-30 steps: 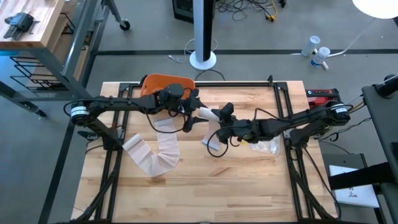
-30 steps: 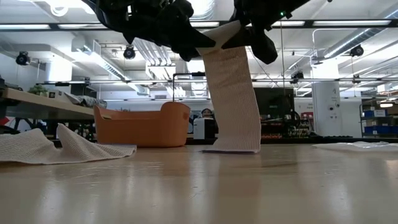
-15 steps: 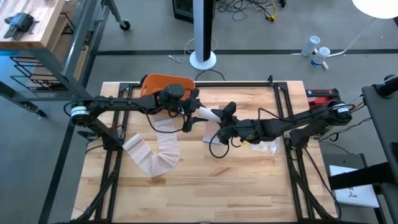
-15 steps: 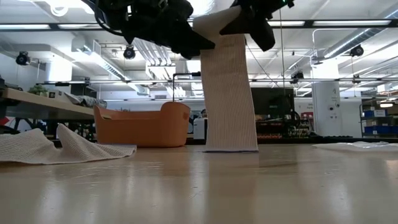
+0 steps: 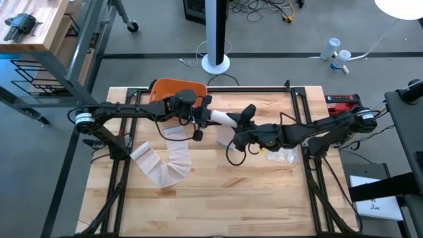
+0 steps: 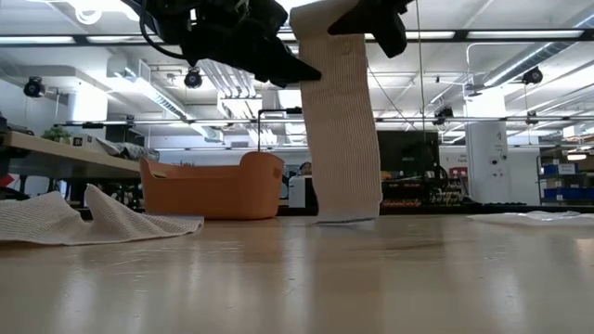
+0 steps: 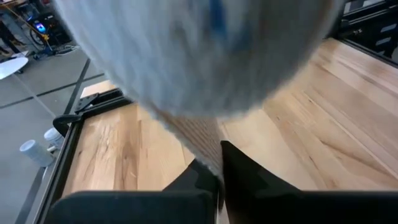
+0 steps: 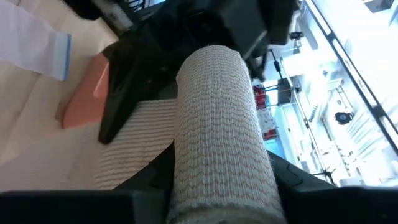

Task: Roll bandage
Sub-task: Roll the right white bandage

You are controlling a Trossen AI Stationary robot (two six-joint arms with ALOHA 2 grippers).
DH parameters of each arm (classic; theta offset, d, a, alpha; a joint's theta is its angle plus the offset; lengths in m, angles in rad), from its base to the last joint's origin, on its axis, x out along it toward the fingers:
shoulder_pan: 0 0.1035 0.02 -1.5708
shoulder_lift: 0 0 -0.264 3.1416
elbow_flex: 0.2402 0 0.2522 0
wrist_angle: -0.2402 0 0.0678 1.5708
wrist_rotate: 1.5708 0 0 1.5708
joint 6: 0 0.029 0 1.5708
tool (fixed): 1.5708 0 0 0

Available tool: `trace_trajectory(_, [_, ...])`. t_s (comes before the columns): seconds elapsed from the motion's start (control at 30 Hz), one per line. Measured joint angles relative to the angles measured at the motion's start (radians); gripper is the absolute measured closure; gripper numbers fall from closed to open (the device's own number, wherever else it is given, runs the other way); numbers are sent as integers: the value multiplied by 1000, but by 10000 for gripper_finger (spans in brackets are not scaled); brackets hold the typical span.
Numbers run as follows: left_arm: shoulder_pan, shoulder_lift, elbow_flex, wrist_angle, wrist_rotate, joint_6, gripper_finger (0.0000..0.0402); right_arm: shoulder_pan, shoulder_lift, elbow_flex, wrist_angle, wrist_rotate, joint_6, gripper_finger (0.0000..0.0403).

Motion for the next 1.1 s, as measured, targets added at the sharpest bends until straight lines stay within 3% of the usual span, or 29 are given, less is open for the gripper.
trace_trajectory(0.43, [-11,27,-2,26,8,18,401,0,-98,32,-34,-12,59,274])
trace_trajectory(0.7, [-13,7,9,44,8,4,389,0,-82,32,-72,-22,94,276])
trace_trajectory(0.87, [-13,-22,27,-10,8,-15,349,12,-89,32,-52,-55,131,274])
trace_trajectory(1.1, [-20,-66,28,-14,8,4,251,83,-108,61,-53,-61,131,274])
